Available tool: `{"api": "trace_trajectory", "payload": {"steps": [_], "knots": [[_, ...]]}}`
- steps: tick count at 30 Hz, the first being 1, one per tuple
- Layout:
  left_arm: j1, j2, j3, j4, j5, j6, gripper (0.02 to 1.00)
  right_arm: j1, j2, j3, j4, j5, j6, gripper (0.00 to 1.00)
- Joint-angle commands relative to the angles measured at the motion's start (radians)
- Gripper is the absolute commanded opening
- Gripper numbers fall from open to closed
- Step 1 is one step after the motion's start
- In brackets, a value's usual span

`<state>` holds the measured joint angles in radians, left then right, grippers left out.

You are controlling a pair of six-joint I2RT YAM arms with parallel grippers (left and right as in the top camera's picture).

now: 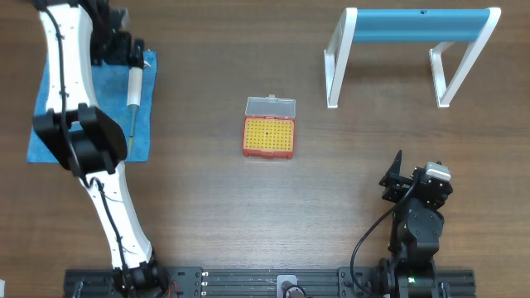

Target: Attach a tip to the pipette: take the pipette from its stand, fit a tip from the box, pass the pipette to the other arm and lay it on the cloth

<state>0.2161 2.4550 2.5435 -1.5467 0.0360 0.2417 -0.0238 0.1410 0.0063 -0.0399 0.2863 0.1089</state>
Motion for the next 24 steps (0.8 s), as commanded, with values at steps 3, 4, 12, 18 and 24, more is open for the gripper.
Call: {"api": "trace_trajectory", "payload": {"steps": [3, 4, 12, 18, 24], "knots": [[-0.112, -0.476, 0.104, -0.03, -0.024, 0.003, 0.998, 0.006, 0.002, -0.002, -0.007, 0.009, 0.014, 0.812], [-0.112, -0.544, 0.092, -0.016, -0.024, 0.002, 0.998, 0.006, 0.002, -0.002, -0.006, 0.009, 0.014, 0.812], [-0.112, -1.328, -0.605, 0.384, 0.026, 0.0, 0.669, 0.006, 0.002, -0.002, -0.006, 0.009, 0.014, 0.812], [-0.112, -1.85, -1.126, 0.564, -0.058, -0.001, 0.998, 0.006, 0.002, -0.002, -0.006, 0.009, 0.014, 0.812], [-0.112, -1.947, -1.328, 0.485, -0.084, -0.197, 0.996, 0.006, 0.002, -0.002, -0.007, 0.009, 0.014, 0.812]]}}
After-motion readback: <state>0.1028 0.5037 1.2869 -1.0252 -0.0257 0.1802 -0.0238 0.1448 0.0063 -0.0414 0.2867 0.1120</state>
